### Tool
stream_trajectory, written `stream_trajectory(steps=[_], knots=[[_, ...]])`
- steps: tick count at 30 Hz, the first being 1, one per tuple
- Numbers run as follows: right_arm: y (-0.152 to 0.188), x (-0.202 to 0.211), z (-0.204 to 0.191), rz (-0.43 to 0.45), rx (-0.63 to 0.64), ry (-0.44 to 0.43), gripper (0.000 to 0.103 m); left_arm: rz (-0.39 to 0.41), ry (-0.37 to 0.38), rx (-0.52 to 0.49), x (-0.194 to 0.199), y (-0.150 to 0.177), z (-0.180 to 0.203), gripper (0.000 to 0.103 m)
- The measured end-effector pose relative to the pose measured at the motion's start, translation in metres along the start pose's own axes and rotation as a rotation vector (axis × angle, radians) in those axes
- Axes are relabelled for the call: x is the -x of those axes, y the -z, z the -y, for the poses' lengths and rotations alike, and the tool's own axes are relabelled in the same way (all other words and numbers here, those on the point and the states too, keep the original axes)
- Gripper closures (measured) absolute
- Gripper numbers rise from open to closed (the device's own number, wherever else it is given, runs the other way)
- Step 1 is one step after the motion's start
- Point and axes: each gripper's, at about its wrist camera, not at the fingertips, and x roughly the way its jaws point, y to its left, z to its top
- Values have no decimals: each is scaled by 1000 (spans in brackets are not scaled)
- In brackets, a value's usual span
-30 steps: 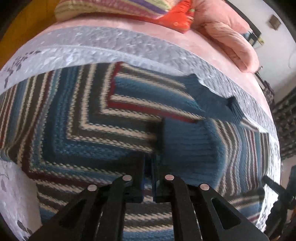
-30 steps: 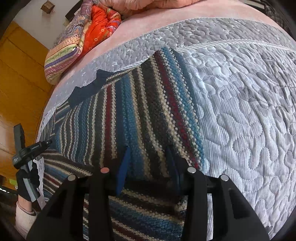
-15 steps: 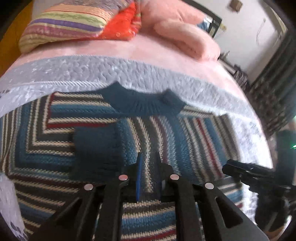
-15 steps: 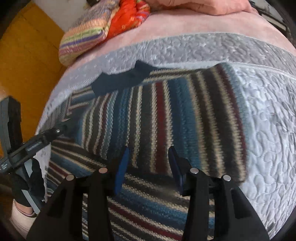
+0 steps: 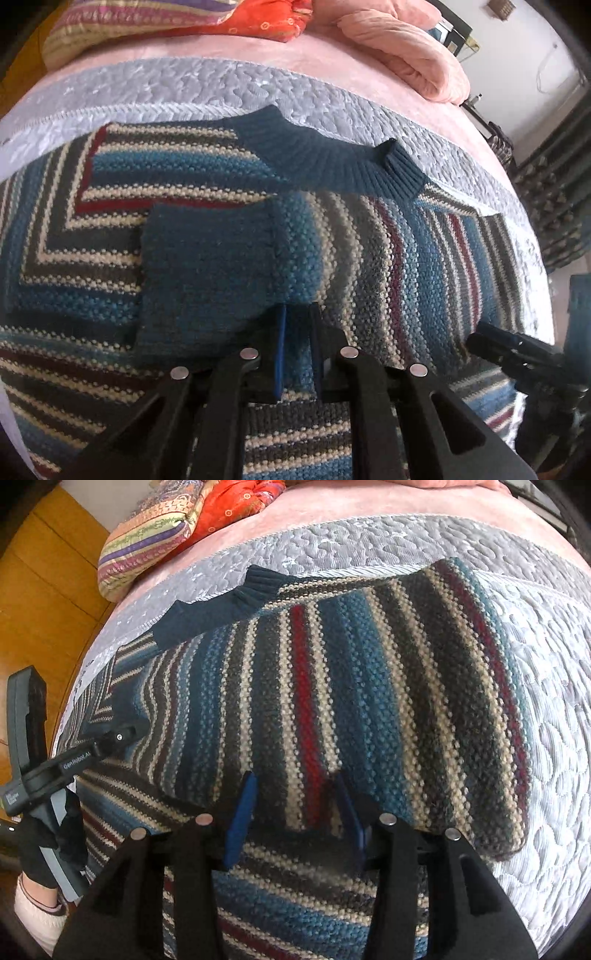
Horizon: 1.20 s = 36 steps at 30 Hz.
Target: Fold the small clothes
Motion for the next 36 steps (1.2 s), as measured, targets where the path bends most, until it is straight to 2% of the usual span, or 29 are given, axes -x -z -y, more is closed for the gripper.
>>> stream_trajectory(steps=[4,8,10,11,12,14,20,26,28,32,36], knots=[[-1,-1,-2,-4,-5,8,58,12,-12,-7,-1,0,4,90],[-2,7,-6,7,-24,-1,57,11,15,35,10,1,-3,89],[2,21,-12,35,-15,-16,54,36,17,50,27,7,-8,77],[5,27,-16,46,-2,-12,54,55,13,47,36,10,-11,67],[7,31,-22,52,14,-5,54,85,-8,37,49,15,-17,63],[14,34,-32,45,41,-8,54,111,-36,26,63,21,-26,61],[31,23,-57,-6,73,-61,54,146,-97,116,105,51,-92,56],[39,8,-77,-43,99,-76,53,163,-173,309,132,83,-190,55],[40,5,-84,-52,110,-79,53,172,-179,383,136,92,-220,55],[39,0,-91,-60,122,-74,53,241,-219,549,148,109,-287,51],[39,-7,-89,-70,115,-62,53,329,-142,694,158,118,-341,51]])
